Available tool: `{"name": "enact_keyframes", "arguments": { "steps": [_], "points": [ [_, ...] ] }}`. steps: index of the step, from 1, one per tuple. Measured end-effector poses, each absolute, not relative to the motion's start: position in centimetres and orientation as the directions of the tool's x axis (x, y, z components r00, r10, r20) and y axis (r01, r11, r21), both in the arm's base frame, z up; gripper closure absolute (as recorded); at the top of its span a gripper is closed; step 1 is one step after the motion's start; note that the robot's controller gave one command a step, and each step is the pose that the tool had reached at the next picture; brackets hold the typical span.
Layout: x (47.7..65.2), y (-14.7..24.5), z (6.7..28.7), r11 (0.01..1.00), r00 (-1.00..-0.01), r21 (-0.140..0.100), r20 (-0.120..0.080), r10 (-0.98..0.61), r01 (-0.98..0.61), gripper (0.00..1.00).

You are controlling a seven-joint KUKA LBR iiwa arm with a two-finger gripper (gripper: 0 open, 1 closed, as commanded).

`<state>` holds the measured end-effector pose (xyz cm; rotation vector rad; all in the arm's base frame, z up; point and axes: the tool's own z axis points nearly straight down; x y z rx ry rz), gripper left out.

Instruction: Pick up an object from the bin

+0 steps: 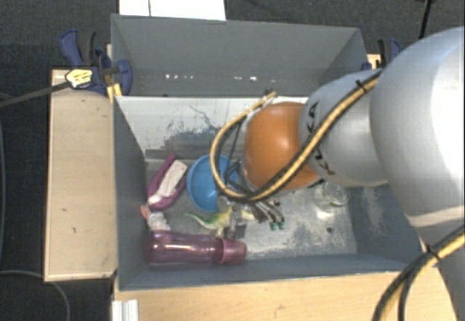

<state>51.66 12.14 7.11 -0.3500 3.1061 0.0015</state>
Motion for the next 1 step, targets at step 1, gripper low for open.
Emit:
{"name": "enact_keyframes", "arguments": {
  "steps": [1],
  "points": [
    [51.61, 12.47, 10.67, 0.974, -0.974, -0.001, -0.010, -0.226, -0.226, 1.00]
  ]
}}
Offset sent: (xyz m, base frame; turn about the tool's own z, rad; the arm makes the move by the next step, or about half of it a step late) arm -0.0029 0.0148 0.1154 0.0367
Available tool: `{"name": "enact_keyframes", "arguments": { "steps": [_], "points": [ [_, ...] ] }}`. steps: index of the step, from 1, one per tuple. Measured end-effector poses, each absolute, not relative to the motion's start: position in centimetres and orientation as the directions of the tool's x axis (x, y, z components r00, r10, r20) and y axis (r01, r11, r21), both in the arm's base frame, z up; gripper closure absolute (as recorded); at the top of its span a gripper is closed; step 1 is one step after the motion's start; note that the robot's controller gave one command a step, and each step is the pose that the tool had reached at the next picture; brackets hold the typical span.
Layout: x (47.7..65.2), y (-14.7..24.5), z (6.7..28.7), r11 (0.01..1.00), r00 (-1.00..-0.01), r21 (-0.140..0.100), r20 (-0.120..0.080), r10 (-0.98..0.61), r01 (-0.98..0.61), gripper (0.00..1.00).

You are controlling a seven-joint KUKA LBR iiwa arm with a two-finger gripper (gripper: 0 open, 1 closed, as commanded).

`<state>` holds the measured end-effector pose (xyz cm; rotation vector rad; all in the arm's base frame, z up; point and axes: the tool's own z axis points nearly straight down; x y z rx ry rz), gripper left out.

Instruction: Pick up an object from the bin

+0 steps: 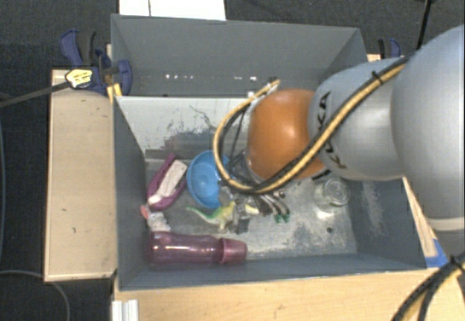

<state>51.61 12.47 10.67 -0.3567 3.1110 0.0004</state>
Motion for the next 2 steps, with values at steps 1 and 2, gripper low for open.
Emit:
{"name": "enact_keyframes", "arguments": {
  "steps": [1, 2],
  "points": [
    [51.4, 13.3, 16.8, 0.980, -0.980, 0.000, -0.013, -0.197, -0.197, 1.00],
    [50.6, 13.5, 28.6, 0.983, -0.983, 0.000, -0.013, -0.181, -0.181, 1.00]
  ]
}}
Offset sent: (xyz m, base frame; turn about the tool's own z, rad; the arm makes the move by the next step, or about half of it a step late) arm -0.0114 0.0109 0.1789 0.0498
